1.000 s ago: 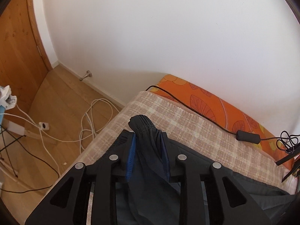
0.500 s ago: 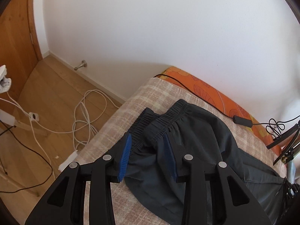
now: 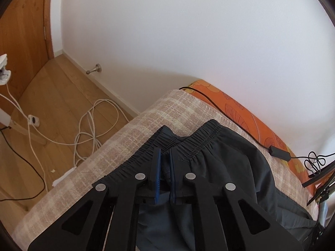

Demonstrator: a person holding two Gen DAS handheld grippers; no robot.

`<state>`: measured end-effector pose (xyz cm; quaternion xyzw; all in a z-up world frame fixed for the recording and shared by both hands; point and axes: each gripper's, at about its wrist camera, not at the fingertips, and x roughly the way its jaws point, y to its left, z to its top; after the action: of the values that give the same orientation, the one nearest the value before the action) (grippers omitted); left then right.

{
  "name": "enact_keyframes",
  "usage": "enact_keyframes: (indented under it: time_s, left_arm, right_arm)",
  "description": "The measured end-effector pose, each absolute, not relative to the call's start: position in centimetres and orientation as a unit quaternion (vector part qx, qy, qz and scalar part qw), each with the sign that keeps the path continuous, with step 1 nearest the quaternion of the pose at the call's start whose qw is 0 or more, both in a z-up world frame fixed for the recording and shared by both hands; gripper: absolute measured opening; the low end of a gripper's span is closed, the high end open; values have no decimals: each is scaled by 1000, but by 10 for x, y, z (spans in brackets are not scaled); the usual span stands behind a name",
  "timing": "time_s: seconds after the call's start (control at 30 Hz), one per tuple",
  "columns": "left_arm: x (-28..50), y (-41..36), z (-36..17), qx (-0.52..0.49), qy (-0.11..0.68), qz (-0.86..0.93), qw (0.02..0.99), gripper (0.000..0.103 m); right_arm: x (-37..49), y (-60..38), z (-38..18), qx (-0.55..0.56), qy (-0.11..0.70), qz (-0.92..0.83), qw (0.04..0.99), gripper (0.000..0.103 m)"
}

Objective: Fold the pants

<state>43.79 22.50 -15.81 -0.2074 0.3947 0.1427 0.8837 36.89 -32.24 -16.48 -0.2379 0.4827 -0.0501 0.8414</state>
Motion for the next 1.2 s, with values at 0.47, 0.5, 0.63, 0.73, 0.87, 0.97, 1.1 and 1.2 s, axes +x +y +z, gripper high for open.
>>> enact_keyframes:
  time_s: [0.47, 0.5, 0.63, 0.73, 0.87, 0.97, 1.1, 1.2]
  left_arm:
    - [442, 235, -165, -261, 403, 126, 868, 44]
    - [442, 231, -165, -244, 400, 135, 873, 32]
    - [438, 227, -159, -222, 387, 144, 883, 5]
    - [426, 228, -140, -203, 360, 152, 898, 5]
    - [402, 236, -119, -174, 337, 167, 910, 5]
    - [397, 247, -133, -150, 363, 186, 901, 5]
    - [395, 260, -156, -158, 398, 204, 880, 10]
    - [388, 253, -146, -130, 386, 214, 888, 10]
  right_arm:
    - [370, -321, -165, -242, 482, -49, 841, 2]
    - [370, -321, -165, -242, 482, -49, 841, 2]
    - [370, -321, -166, -244, 483, -50, 839, 2]
    - [369, -323, -163, -236, 484, -48, 841, 2]
    - [371, -325, -156, -234, 479, -47, 845, 2]
    - [379, -327, -156, -221, 483, -48, 846, 2]
    - [390, -329, -164, -194, 501, -38, 842, 4]
    - [385, -335, -154, -162, 504, -23, 848, 25]
